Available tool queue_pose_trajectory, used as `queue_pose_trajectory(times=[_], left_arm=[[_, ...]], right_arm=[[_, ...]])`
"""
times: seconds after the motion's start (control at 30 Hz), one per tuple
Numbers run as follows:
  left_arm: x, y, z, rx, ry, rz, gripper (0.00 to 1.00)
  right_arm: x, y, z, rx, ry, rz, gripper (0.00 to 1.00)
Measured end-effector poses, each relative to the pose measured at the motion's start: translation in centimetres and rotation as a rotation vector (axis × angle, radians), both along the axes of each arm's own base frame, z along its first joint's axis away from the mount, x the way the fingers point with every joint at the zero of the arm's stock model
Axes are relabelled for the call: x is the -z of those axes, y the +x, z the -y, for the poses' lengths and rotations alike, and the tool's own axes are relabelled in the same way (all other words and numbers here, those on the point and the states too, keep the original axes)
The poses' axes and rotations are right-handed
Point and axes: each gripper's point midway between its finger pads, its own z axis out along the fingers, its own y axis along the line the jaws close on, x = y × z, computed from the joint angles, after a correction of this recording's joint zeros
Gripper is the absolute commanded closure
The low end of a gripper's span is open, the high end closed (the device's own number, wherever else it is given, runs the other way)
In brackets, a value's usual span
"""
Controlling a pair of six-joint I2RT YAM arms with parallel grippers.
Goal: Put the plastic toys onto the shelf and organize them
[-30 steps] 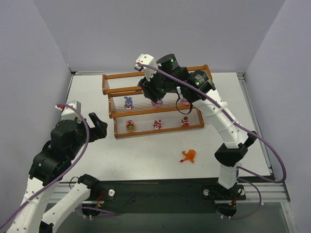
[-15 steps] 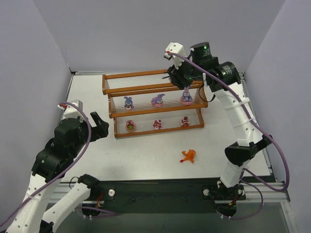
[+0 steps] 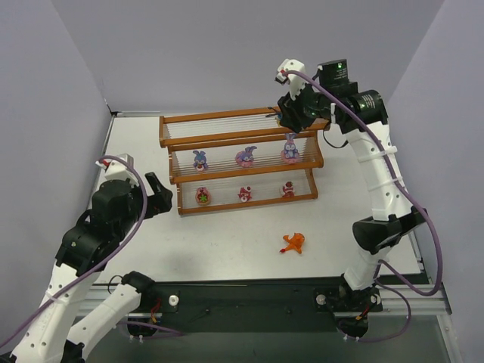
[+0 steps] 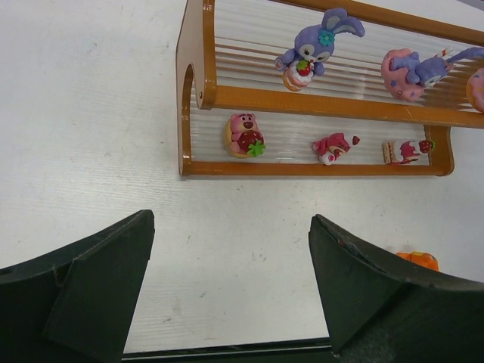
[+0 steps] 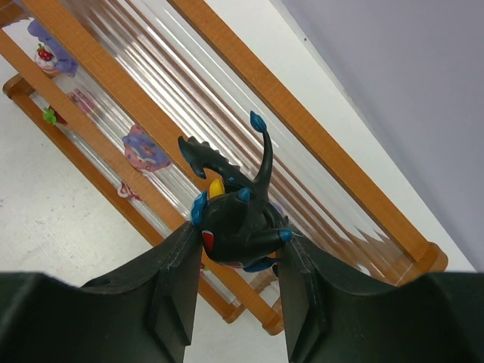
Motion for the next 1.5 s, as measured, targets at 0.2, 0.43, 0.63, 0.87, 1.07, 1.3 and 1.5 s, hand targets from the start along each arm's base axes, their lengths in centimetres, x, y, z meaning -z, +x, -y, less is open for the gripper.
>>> queue_pose_trajectory(times=[0.2, 0.43, 0.63, 0.87, 1.07, 1.3, 1.5], left_arm=[[0.6, 0.6, 0.3, 0.001, 0.005, -0.023, 0.07], [1.3, 0.7, 0.5, 0.005, 0.012, -0.04, 0.07], [1.6, 1.0, 0.7, 0.012, 0.022, -0.05, 0.07], [1.6, 1.4, 0.8, 0.019, 0.035, -0.048, 0.07], [1.7, 1.5, 0.8, 0.02, 0.039, -0.051, 0.07], [1.3, 1.7, 0.9, 0.025, 0.046, -0.047, 0.07], [1.2, 1.8, 0.9, 0.028, 0.051, -0.043, 0.07]], right_arm=[[2.1, 0.7, 0.2, -0.003, -0.028, -0.055, 0.84], [3.4, 2.2, 0.9, 0.03, -0.062, -0.069, 0.85], [3.0, 3.1, 1.6, 0.062, -0.08, -0.044, 0.85], [3.4, 3.3, 1.7, 0.054, -0.098, -0.043, 0.85], [3.9, 3.6, 1.9, 0.05, -0.108, -0.042, 0.84], [3.9, 3.9, 1.8, 0.049, -0.103, -0.031, 0.6], [4.0, 4.1, 1.9, 0.057, -0.093, -0.035, 0.51]])
